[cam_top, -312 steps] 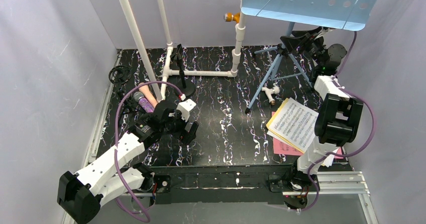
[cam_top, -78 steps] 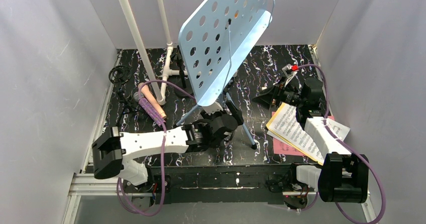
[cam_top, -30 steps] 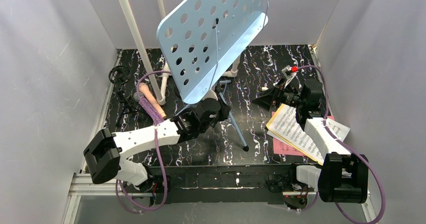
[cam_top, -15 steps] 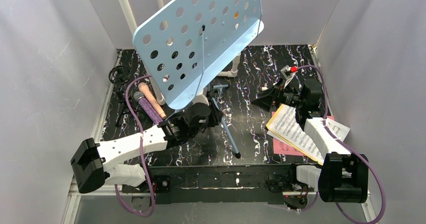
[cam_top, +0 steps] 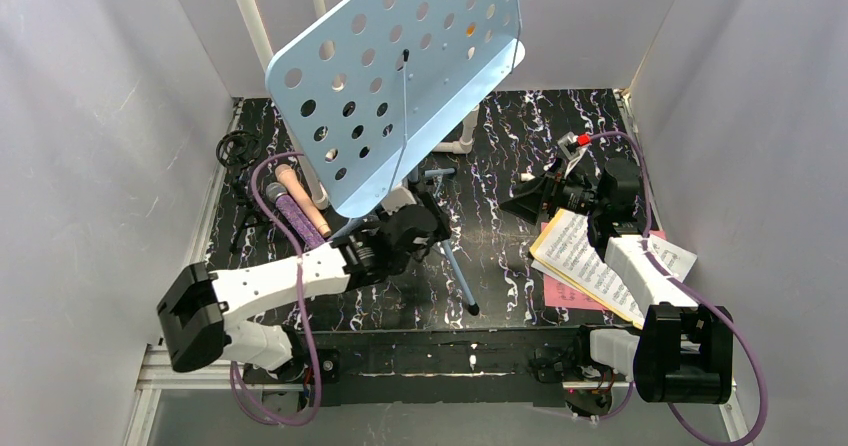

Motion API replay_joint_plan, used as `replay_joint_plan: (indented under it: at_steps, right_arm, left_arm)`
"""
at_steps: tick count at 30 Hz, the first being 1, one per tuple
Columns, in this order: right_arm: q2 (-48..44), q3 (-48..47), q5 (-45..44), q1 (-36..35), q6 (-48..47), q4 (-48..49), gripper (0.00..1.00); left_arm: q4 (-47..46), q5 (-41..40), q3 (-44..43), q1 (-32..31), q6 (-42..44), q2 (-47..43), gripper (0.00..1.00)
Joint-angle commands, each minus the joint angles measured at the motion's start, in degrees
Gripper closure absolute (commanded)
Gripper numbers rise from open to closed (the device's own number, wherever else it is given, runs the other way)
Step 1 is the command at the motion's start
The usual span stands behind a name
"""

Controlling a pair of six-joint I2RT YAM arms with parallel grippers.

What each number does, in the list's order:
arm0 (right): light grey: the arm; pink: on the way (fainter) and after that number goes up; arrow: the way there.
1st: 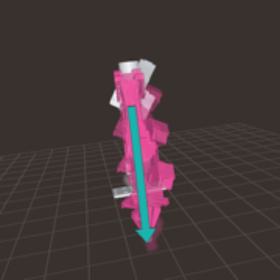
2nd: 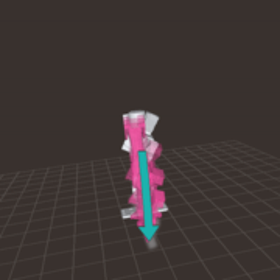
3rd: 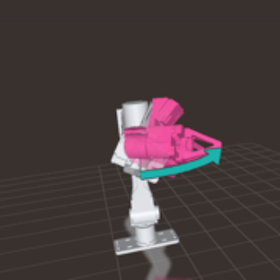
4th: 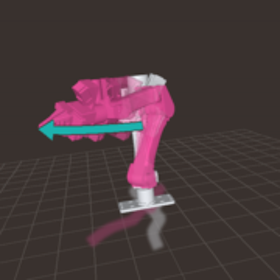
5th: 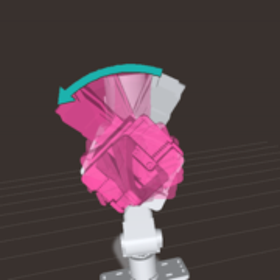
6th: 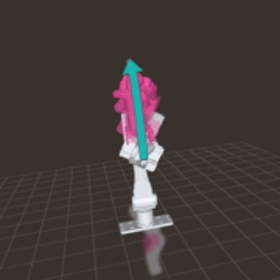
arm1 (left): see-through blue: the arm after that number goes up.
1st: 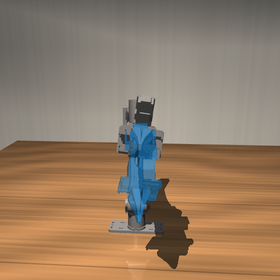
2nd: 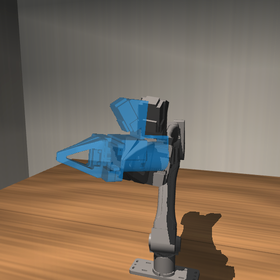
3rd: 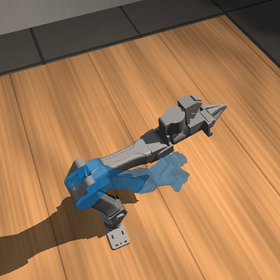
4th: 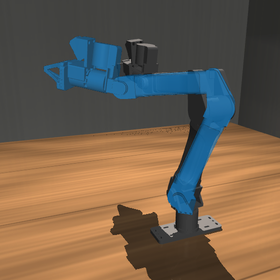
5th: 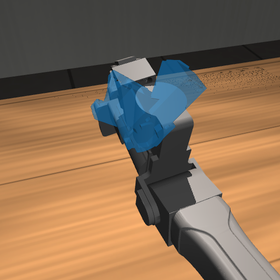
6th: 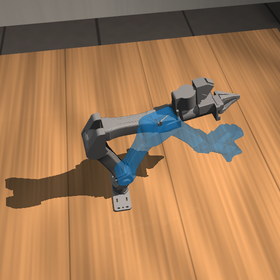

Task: Pack up the instrument practice props
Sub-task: Adjust the music stand at the center of the board.

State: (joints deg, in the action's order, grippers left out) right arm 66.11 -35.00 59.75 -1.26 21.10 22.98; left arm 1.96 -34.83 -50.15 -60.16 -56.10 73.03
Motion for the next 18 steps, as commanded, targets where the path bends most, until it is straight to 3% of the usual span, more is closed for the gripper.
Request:
replay_joint_plan:
  at_steps: [1,4,8,12,18]
  right_arm:
    - [0.0,-0.1,0.5,-0.2,0.3,2.6,0.0]
    - [0.0,-0.1,0.5,-0.2,0.3,2.6,0.0]
    - [0.0,-0.2,0.5,-0.2,0.3,2.4,0.0]
    - [0.0,-0.2,0.4,-0.2,0.3,2.4,0.0]
    - [-0.2,-0.2,0.4,-0.2,0.0,2.2,0.0]
  left_arm:
    - [16.0,-13.6,-11.1,-2.7,-10.3,5.5,0.37]
    - [24.8,-16.2,-16.0,-3.5,-15.2,9.0,0.44]
    - [27.2,-16.6,-17.6,-3.6,-16.5,10.7,0.76]
    - [26.1,-15.7,-17.8,-3.7,-12.9,10.8,0.98]
    - [9.0,-7.9,-11.7,-3.7,4.3,7.0,1.0]
